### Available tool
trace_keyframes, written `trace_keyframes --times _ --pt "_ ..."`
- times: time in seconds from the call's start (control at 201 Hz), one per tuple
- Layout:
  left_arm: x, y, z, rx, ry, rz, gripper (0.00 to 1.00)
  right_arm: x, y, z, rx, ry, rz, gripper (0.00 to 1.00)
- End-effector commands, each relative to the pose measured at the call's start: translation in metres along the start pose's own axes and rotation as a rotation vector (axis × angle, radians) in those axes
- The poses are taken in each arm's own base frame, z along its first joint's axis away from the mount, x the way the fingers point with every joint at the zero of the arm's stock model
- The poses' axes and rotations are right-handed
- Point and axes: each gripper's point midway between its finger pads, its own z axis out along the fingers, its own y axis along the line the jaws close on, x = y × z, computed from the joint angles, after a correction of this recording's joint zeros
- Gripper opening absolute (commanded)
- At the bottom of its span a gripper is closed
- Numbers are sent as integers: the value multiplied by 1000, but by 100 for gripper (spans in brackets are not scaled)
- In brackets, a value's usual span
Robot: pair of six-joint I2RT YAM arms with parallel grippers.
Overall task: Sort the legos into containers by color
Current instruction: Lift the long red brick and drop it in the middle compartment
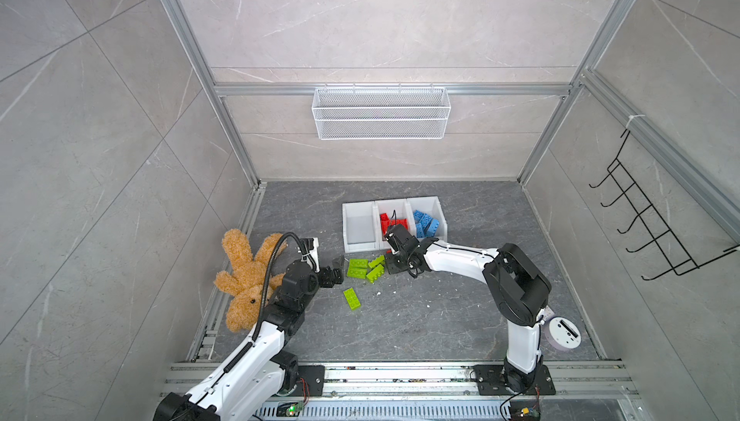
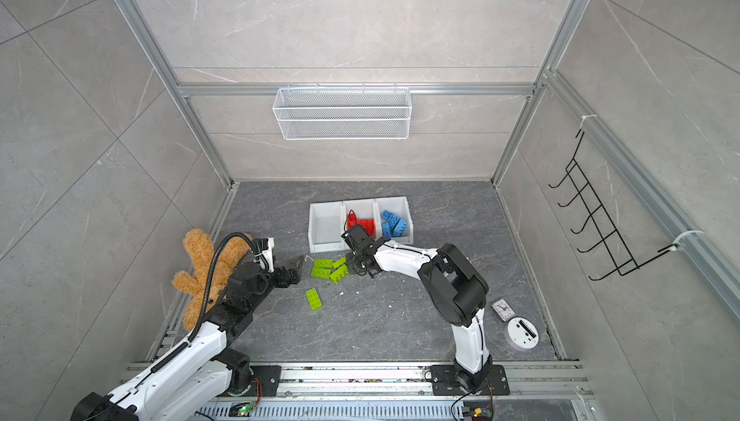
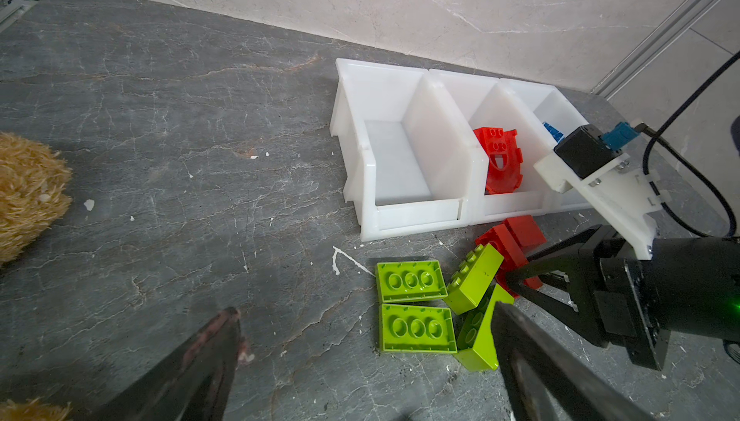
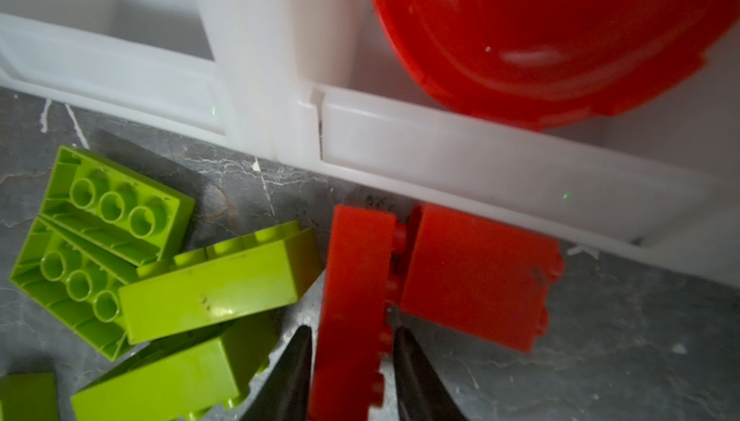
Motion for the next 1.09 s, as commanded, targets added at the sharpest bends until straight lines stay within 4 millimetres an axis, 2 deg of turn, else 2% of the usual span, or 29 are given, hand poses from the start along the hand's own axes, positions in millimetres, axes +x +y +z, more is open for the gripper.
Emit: trace_keyframes --times 0.0,0.04,0.139,0.393,0.662,0.866,1.09 --pt "-23 -5 -4 8 -69 14 100 -3 4 -3 11 -6 8 33" --pt "-24 -5 -4 9 -70 12 100 -3 4 -3 11 -4 9 32" --pt "-24 -5 -4 10 -69 11 100 -2 5 -5 13 -5 8 20" --pt "-24 -5 -4 12 -70 10 100 1 4 -15 21 -14 10 18" --pt "-21 -3 -2 2 -66 14 100 -10 3 -43 13 -75 12 16" --pt "-15 4 5 -35 -47 38 100 -51 8 -67 -38 -180 2 15" --pt "-2 2 19 -12 -18 62 100 -103 9 -54 -101 -232 20 15"
